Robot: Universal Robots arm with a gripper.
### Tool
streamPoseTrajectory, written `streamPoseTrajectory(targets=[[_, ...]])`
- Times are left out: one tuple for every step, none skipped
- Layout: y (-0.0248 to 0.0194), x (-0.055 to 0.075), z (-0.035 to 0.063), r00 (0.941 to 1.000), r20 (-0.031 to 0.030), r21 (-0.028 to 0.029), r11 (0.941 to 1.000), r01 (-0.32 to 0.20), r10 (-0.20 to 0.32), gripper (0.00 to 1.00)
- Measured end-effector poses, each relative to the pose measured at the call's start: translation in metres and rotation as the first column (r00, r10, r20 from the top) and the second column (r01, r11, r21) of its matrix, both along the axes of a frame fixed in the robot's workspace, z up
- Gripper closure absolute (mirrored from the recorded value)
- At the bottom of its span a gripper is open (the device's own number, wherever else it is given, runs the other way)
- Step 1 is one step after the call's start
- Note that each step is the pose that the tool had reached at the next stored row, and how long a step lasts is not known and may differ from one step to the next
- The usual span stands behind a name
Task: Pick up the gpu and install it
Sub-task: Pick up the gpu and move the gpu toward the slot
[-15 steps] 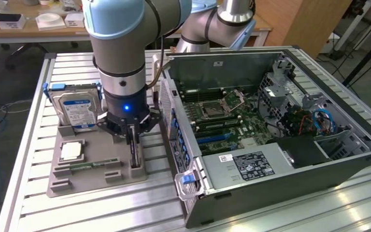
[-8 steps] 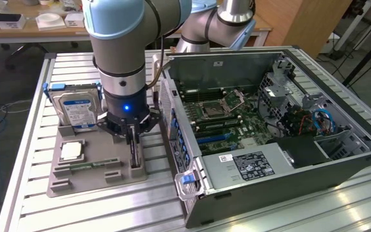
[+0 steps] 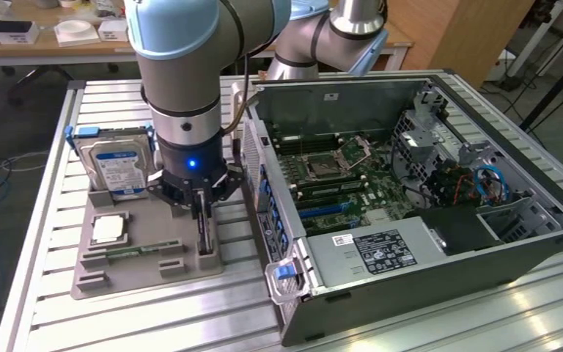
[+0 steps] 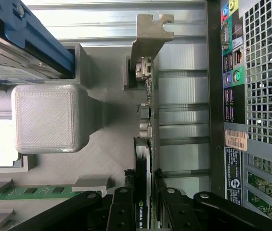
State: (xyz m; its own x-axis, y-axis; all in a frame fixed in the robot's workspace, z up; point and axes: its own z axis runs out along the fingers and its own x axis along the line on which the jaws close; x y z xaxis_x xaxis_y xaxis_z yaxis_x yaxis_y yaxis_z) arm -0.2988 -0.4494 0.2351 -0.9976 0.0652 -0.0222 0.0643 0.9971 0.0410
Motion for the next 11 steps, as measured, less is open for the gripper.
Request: streamPoseTrajectory(targets=[[0.0,0.0,0.0,1.0,0.0,0.0,1.0,0.0,0.0,0.74],[0.0,0.0,0.0,1.0,0.0,0.0,1.0,0.0,0.0,0.74],[0.0,0.0,0.0,1.0,0.0,0.0001,1.0,0.0,0.0,0.74],[0.0,0.0,0.0,1.0,0.0,0.0,1.0,0.0,0.0,0.74],[0.0,0.0,0.0,1.0,0.0,0.0001,1.0,0.0,0.0,0.74],[0.0,0.0,0.0,1.0,0.0,0.0,1.0,0.0,0.0,0.74],[0.0,0.0,0.0,1.0,0.0,0.0,1.0,0.0,0.0,0.74],[0.0,0.0,0.0,1.0,0.0,0.0,1.0,0.0,0.0,0.74],[0.0,0.0,0.0,1.0,0.0,0.0,1.0,0.0,0.0,0.74],[0.0,0.0,0.0,1.0,0.0,0.0,1.0,0.0,0.0,0.74],[0.0,0.0,0.0,1.0,0.0,0.0001,1.0,0.0,0.0,0.74]])
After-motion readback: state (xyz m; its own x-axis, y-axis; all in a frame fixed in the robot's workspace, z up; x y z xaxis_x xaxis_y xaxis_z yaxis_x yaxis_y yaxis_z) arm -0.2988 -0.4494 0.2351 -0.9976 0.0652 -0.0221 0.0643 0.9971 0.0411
